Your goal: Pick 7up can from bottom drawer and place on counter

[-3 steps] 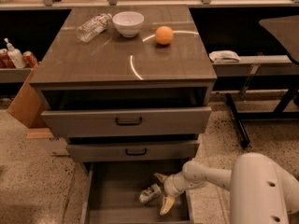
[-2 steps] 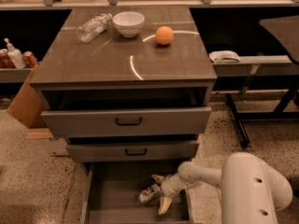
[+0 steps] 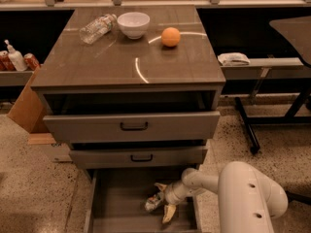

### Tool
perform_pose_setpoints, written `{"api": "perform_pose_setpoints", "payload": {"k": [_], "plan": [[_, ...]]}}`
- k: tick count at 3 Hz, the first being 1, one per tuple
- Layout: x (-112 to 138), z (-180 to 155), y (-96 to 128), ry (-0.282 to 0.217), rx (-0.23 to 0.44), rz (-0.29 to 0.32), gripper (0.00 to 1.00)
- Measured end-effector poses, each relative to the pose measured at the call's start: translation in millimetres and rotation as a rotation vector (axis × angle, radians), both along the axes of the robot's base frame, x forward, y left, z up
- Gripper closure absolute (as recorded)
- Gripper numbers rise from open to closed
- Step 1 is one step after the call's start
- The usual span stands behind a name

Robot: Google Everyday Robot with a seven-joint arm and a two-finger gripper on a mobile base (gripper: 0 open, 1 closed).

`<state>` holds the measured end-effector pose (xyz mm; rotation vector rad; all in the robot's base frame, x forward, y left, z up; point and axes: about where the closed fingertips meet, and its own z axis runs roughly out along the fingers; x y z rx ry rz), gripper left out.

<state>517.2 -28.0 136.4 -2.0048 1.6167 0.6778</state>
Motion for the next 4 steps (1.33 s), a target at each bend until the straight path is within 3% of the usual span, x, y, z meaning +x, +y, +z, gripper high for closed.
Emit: {"api": "perform_pose_setpoints", "payload": {"k": [3, 4], "plan": [[-5, -22, 14, 0.050, 0.025, 0.004, 0.65], [-1, -6, 11, 0.018, 0.028, -0.014, 0.88]]}}
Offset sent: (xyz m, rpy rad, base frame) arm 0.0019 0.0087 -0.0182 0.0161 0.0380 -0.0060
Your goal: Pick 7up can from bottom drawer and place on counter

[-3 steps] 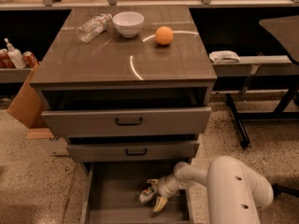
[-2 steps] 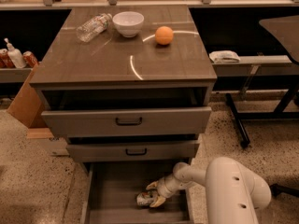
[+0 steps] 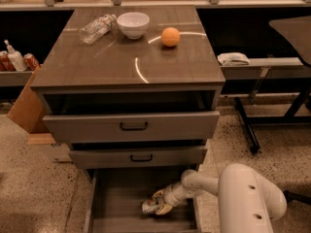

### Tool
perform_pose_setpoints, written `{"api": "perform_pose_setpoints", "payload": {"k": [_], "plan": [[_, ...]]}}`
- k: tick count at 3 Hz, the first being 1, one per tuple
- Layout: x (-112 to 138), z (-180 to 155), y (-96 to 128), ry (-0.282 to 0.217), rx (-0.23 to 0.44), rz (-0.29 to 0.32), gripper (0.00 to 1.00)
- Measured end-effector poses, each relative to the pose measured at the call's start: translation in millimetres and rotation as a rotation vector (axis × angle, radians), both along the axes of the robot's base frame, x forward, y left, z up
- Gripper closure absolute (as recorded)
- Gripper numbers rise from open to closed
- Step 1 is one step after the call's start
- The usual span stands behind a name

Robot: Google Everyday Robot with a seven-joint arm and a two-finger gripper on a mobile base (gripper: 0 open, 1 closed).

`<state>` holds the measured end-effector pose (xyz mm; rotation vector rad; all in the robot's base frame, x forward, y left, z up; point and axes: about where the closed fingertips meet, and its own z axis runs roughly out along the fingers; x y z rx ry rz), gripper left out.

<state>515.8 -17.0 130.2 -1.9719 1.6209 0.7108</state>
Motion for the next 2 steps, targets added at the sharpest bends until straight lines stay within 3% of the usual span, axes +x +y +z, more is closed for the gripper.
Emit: {"api": "perform_pose_setpoints", "payload": {"k": [1, 2], "plan": [[-10, 43, -3, -0.059, 0.039, -0.007, 1.00], [-28, 106, -30, -0.133, 0.105, -0.036, 1.00]]}}
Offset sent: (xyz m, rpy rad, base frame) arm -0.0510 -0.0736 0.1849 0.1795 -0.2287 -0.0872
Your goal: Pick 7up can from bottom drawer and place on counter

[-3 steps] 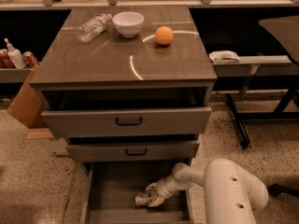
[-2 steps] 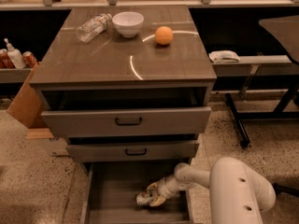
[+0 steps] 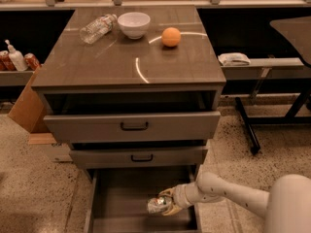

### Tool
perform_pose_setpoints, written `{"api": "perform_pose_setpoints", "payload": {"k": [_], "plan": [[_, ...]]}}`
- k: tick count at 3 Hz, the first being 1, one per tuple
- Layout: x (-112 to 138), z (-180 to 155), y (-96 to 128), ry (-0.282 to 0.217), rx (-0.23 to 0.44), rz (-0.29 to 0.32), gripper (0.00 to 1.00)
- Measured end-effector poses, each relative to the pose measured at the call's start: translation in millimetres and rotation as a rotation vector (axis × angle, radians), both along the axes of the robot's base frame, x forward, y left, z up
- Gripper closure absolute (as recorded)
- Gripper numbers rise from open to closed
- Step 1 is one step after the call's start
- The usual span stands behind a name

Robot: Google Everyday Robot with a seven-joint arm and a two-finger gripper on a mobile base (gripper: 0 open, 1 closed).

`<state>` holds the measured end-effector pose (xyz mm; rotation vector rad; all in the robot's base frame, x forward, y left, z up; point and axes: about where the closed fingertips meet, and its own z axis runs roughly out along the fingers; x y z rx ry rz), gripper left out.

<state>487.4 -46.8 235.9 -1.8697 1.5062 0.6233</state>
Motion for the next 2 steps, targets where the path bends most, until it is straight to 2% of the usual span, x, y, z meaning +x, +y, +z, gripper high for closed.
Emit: {"api": "perform_pose_setpoints", "payload": {"k": [1, 2], "plan": [[-12.8, 55.9, -43.2, -0.075, 0.066, -0.059, 1.00], [-12.8, 56.2, -43.3, -0.075, 0.066, -0.059, 1.00]]}}
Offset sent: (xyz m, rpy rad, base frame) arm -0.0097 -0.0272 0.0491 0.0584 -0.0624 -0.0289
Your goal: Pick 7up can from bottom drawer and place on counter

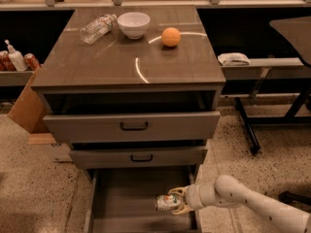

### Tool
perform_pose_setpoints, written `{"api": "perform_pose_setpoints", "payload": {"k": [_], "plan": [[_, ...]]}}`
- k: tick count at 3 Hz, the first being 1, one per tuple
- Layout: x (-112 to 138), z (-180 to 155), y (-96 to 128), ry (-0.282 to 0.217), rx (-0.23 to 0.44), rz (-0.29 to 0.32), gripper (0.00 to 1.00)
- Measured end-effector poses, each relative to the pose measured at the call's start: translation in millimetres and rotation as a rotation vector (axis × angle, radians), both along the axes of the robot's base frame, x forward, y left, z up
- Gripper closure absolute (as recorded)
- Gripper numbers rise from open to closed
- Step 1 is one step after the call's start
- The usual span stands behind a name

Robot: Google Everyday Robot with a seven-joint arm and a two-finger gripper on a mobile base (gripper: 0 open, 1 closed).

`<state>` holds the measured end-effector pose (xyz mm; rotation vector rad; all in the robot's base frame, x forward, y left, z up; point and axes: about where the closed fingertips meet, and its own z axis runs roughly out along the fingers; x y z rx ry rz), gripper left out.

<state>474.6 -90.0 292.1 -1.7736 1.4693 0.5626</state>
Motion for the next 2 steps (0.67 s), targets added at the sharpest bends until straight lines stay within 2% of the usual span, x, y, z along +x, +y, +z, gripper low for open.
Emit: {"api": "perform_pose_setpoints", "payload": {"k": [1, 2], "plan": [[1, 36, -1, -0.056, 0.011, 0.012, 1.00], [-6, 115, -6, -0.168, 0.030, 0.034, 1.00]]}}
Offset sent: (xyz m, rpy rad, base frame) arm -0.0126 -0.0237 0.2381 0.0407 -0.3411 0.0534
